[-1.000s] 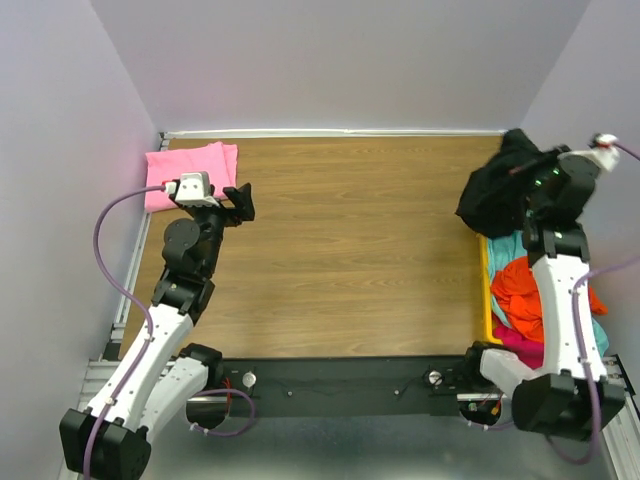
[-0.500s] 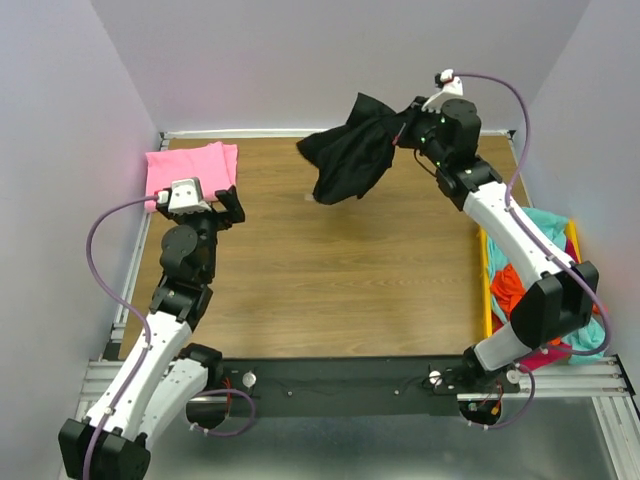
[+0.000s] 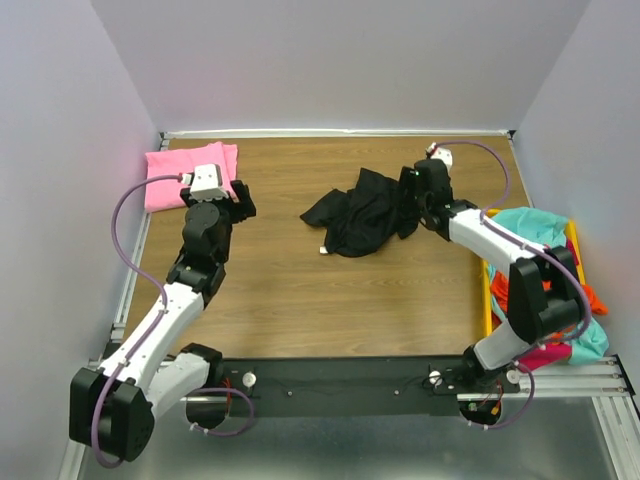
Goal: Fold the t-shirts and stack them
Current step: Move the tshirt to the center of the board, then flatten the tshirt out
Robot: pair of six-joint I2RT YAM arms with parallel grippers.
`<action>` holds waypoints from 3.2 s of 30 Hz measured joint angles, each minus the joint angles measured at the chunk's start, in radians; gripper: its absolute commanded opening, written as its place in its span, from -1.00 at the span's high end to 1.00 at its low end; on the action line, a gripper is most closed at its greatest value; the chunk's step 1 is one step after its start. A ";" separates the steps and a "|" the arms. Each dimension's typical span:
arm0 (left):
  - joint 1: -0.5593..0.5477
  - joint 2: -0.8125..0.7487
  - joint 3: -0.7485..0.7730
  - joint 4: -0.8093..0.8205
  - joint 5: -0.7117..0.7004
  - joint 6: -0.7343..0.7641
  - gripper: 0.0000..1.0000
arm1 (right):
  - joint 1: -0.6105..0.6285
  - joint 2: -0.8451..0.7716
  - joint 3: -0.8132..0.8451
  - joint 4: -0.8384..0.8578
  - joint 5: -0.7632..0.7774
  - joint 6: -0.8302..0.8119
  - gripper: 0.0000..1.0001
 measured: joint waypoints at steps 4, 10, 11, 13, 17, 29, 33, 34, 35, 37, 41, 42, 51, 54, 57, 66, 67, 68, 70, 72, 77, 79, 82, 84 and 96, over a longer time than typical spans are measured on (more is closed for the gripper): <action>-0.045 0.025 -0.001 0.060 0.006 -0.031 -0.66 | 0.000 -0.095 -0.088 -0.036 0.002 -0.005 -0.74; -0.183 0.251 0.018 0.167 0.043 -0.053 -0.62 | 0.000 -0.229 -0.150 -0.033 0.005 -0.005 -0.75; -0.201 0.295 0.027 0.171 0.055 -0.055 -0.61 | 0.000 -0.244 -0.159 -0.033 0.008 -0.005 -0.75; -0.248 0.415 0.062 0.185 0.084 -0.063 -0.59 | -0.002 -0.252 -0.168 -0.032 0.017 -0.005 -0.82; -0.320 0.574 0.121 0.195 0.121 -0.076 -0.53 | -0.005 -0.253 -0.180 -0.035 0.028 -0.004 -0.85; -0.412 0.689 0.171 0.216 0.143 -0.137 -0.45 | -0.131 -0.059 -0.170 0.005 -0.055 0.014 -0.82; -0.412 0.696 0.166 0.216 0.148 -0.152 -0.44 | -0.147 0.015 -0.155 0.022 -0.104 0.023 -0.79; -0.412 0.698 0.164 0.215 0.148 -0.156 -0.44 | -0.148 0.029 -0.151 0.025 -0.114 0.026 -0.79; -0.412 0.700 0.159 0.215 0.148 -0.159 -0.43 | -0.150 0.044 -0.148 0.027 -0.127 0.029 -0.79; -0.412 0.701 0.148 0.214 0.148 -0.165 -0.43 | -0.154 0.064 -0.140 0.029 -0.147 0.032 -0.77; -0.412 0.712 0.139 0.206 0.148 -0.174 -0.42 | -0.155 0.108 -0.114 0.037 -0.172 0.040 -0.68; -0.412 0.718 0.139 0.203 0.146 -0.175 -0.42 | -0.157 0.118 -0.108 0.040 -0.177 0.041 -0.66; -0.412 0.795 0.139 0.160 0.146 -0.177 -0.38 | -0.168 0.161 -0.093 0.047 -0.209 0.048 -0.60; -0.412 0.808 0.139 0.159 0.146 -0.177 -0.26 | -0.169 0.161 -0.093 0.048 -0.210 0.048 -0.59; -0.412 0.815 0.141 0.158 0.146 -0.179 -0.06 | -0.172 0.161 -0.093 0.048 -0.211 0.048 -0.49; -0.412 0.832 0.142 0.175 0.184 -0.183 0.87 | -0.180 0.175 -0.087 0.063 -0.240 0.048 0.21; -0.412 0.832 0.142 0.180 0.192 -0.185 1.00 | -0.181 0.177 -0.084 0.065 -0.245 0.047 0.42; -0.412 0.832 0.142 0.185 0.200 -0.185 1.00 | -0.181 0.178 -0.081 0.065 -0.249 0.048 0.65; -0.412 0.832 0.142 0.195 0.206 -0.183 1.00 | -0.181 0.178 -0.073 0.067 -0.256 0.037 0.84; -0.410 0.832 0.142 0.197 0.209 -0.182 1.00 | -0.181 0.178 -0.060 0.069 -0.262 0.035 0.99; -0.371 0.746 0.138 0.156 0.200 -0.157 1.00 | -0.183 0.177 -0.026 0.070 -0.266 0.018 0.99; -0.341 0.657 0.136 0.130 0.180 -0.140 1.00 | -0.183 0.164 -0.014 0.068 -0.267 0.008 0.99; -0.299 0.508 0.138 0.100 0.132 -0.107 1.00 | -0.185 0.119 0.001 0.066 -0.269 -0.008 0.99; -0.264 0.403 0.141 0.087 0.097 -0.085 1.00 | -0.185 0.079 0.014 0.060 -0.265 -0.018 0.99; -0.145 -0.037 0.139 -0.027 0.011 -0.010 1.00 | -0.185 -0.299 0.048 0.014 -0.225 -0.046 0.99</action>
